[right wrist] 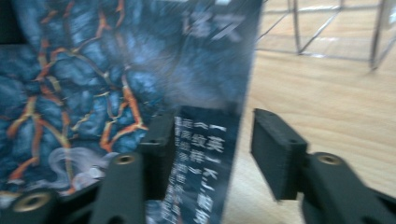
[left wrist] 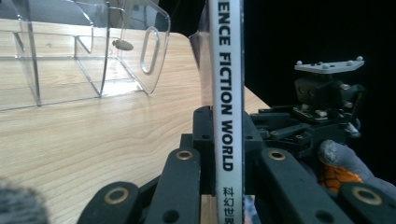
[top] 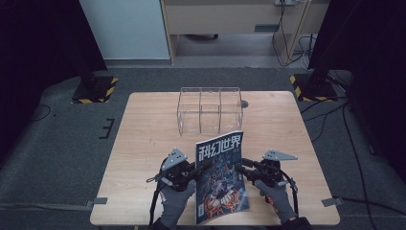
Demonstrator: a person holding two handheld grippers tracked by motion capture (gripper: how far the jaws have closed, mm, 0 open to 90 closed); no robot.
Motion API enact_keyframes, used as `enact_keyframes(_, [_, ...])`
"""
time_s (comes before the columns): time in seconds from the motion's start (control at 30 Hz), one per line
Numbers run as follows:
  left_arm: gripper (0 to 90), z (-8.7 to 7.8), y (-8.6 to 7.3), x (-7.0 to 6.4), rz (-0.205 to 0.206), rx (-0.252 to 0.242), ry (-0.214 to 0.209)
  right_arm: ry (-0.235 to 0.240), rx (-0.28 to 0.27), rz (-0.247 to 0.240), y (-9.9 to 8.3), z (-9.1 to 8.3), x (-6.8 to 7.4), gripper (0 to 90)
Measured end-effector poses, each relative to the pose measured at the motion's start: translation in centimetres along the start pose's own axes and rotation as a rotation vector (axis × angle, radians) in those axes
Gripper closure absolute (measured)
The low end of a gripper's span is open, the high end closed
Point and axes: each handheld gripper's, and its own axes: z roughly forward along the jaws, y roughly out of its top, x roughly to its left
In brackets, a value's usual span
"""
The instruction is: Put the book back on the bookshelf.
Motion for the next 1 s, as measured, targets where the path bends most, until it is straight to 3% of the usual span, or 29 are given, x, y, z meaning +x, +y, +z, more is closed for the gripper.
enact_keyframes(0.13, [82.3, -0.6, 0.4, 0.3, -0.007, -0.007, 0.001, -0.064, -0.020, -0.009, 0.1, -0.7, -0.7, 34.8])
enact_keyframes(0.4, [82.3, -2.6, 1.4, 1.0, 0.001, -0.056, 0.028, -0.256, 0.052, -0.057, -0.6, -2.0, -2.5, 29.3])
enact_keyframes(0.57, [82.3, -3.9, 2.2, 1.1, 0.006, -0.086, 0.046, -0.382, 0.097, -0.062, -1.0, -2.3, -3.4, 26.0])
enact_keyframes(0.67, [82.4, -4.5, 2.7, 1.2, 0.014, -0.093, 0.060, -0.455, 0.144, -0.096, -1.2, -2.2, -3.8, 24.3])
enact_keyframes(0.87, [82.4, -5.9, 4.1, 1.3, 0.026, -0.114, 0.098, -0.504, 0.173, -0.111, -1.6, -2.3, -4.5, 22.3])
enact_keyframes(1.0, [82.3, -6.7, 5.5, 1.3, 0.055, -0.122, 0.146, -0.544, 0.183, -0.118, -1.8, -2.3, -4.8, 20.3])
